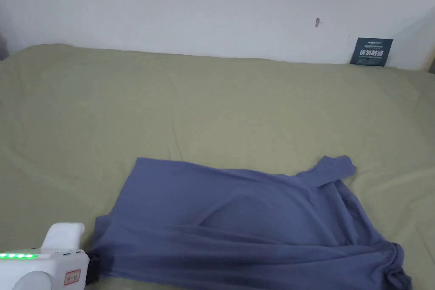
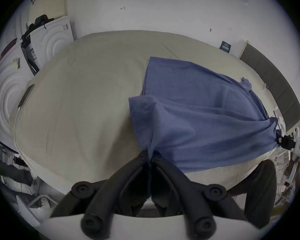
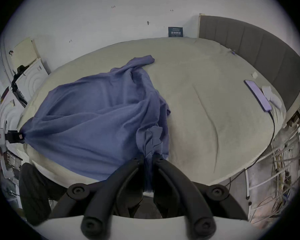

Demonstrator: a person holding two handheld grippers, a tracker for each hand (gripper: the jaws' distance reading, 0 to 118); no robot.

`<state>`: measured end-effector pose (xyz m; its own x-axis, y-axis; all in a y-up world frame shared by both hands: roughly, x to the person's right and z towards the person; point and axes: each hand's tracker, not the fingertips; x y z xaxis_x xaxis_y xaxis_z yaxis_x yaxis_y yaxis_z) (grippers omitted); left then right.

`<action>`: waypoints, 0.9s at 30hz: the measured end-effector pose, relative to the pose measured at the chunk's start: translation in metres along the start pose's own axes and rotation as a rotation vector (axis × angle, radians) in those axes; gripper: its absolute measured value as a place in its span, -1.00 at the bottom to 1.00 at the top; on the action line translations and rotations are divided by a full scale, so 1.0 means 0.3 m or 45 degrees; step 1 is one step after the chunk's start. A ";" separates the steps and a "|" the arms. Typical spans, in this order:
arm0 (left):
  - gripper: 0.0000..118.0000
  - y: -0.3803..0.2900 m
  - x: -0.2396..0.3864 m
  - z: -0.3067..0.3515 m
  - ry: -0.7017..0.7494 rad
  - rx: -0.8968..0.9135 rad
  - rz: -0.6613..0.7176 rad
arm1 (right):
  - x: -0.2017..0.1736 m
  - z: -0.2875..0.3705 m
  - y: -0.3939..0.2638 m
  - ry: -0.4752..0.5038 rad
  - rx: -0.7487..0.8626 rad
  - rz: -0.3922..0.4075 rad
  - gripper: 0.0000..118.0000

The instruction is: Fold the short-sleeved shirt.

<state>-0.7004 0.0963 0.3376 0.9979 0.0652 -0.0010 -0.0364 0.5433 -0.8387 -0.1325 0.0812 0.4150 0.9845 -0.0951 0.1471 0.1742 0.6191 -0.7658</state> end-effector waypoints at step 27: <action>0.19 0.728 0.094 -0.438 0.047 0.060 -0.019 | -0.065 -0.327 0.585 -0.067 0.142 0.059 -1.00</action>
<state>-0.6731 0.1067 0.0829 0.9996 0.0263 -0.0097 -0.0232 0.5826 -0.8124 -0.1193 0.1152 0.2164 0.9887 -0.0251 0.1480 0.1225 0.7047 -0.6988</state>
